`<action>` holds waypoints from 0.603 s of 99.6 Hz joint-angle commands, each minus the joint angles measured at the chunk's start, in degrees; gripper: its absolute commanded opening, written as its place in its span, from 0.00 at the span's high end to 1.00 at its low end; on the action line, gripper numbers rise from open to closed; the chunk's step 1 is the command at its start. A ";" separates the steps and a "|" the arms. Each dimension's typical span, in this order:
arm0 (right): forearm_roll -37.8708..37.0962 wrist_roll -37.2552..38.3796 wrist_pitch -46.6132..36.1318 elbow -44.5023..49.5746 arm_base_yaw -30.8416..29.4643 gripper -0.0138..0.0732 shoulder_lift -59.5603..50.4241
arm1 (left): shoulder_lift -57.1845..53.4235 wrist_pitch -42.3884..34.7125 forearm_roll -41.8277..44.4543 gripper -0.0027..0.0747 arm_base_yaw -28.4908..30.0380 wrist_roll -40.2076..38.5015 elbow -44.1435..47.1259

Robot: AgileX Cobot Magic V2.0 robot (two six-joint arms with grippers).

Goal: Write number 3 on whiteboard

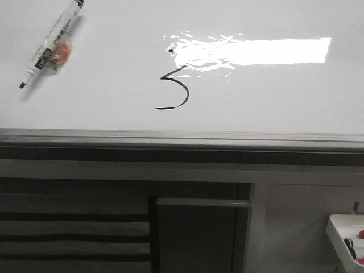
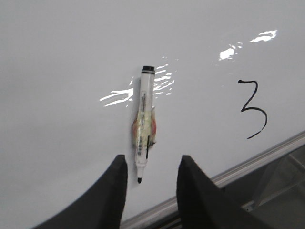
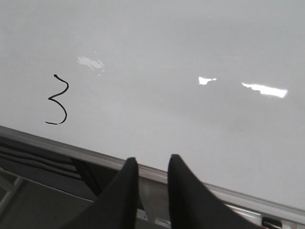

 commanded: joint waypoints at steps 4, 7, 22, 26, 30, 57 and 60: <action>-0.54 3.39 -10.53 4.26 -0.43 0.86 -4.52 | -4.46 -2.71 3.49 0.67 0.12 -6.65 1.62; -0.26 3.51 -11.79 5.88 -0.43 0.90 -5.48 | -5.30 -3.14 3.49 0.69 0.12 -6.94 2.77; 0.13 3.51 -14.53 10.20 -0.43 0.93 -8.56 | -7.55 -6.09 3.49 0.92 0.12 -7.07 6.08; 0.13 3.51 -14.11 10.84 -0.43 0.93 -8.67 | -7.64 -6.20 3.49 0.99 0.12 -7.07 6.36; 0.13 3.51 -13.39 11.20 -0.43 0.93 -8.67 | -7.64 -6.20 3.49 0.99 0.12 -7.07 6.60; 0.13 3.51 -12.56 12.51 -0.43 0.93 -8.67 | -7.64 -5.93 -1.02 0.99 0.12 -7.21 7.10; 0.13 3.51 -12.56 12.51 -0.43 0.93 -8.67 | -7.64 -5.93 -1.02 0.99 0.12 -7.21 7.10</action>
